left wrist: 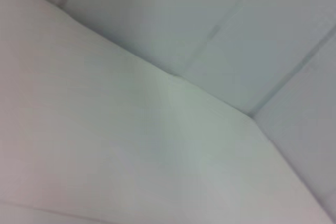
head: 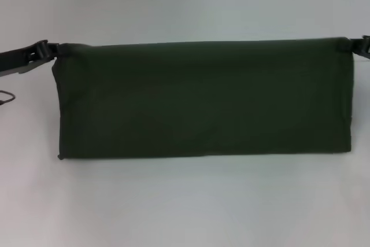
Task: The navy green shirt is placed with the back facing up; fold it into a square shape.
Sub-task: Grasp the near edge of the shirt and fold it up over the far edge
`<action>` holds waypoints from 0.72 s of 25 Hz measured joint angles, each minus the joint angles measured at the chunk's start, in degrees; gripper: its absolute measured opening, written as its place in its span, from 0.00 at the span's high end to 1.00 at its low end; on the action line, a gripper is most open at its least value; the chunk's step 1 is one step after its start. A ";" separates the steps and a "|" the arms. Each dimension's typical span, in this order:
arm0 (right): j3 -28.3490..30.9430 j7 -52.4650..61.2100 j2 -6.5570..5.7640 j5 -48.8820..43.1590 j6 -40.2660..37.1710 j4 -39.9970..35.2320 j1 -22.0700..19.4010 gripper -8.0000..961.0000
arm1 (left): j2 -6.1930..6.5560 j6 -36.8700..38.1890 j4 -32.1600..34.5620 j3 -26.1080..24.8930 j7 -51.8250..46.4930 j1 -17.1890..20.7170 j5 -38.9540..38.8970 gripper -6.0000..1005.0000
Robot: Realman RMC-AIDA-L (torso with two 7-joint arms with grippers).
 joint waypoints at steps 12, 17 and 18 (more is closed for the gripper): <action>-7.31 -2.62 5.56 0.04 25.38 6.01 6.39 0.95 | -6.40 -21.41 -5.64 -0.03 16.70 -3.42 -9.30 0.95; -8.76 -3.77 6.72 0.04 30.70 7.01 7.58 0.95 | -7.05 -26.47 -8.11 0.01 20.74 -4.75 -10.49 0.95; -9.13 -3.80 6.84 0.04 31.82 7.33 7.75 0.95 | -7.34 -27.69 -8.36 0.00 21.67 -4.96 -11.10 0.95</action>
